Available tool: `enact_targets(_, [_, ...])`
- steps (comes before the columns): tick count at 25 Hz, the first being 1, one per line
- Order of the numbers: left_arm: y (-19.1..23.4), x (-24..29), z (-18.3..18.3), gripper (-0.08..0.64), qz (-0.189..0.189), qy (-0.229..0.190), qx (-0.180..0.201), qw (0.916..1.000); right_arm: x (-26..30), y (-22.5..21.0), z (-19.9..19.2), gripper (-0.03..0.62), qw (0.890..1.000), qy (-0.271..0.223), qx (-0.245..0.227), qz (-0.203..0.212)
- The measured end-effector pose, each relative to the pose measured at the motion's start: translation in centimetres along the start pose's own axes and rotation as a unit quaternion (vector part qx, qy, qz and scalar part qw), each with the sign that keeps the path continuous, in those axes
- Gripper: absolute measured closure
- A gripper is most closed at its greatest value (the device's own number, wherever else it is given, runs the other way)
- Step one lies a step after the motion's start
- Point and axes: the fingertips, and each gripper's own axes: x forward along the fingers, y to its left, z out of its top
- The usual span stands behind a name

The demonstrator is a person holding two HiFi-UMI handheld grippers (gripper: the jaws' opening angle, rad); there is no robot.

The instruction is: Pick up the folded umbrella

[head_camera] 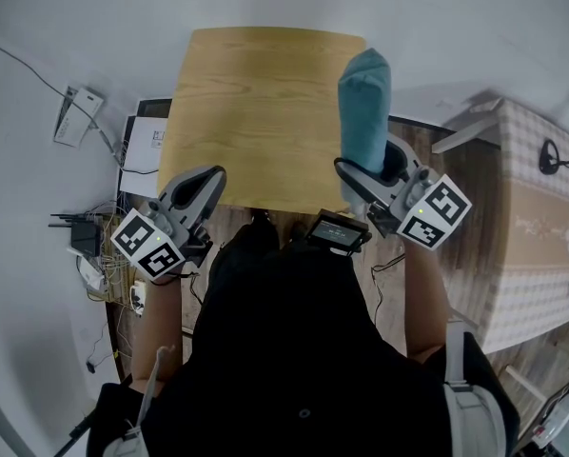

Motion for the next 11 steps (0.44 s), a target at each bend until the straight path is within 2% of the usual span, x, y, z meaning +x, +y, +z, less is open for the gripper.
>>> enact_targets(11, [-0.19, 0.25, -0.50, 0.549, -0.005, 0.004, -0.005, 1.0000, 0.11, 0.03, -0.05, 0.298, 1.000, 0.002, -0.001, 0.002])
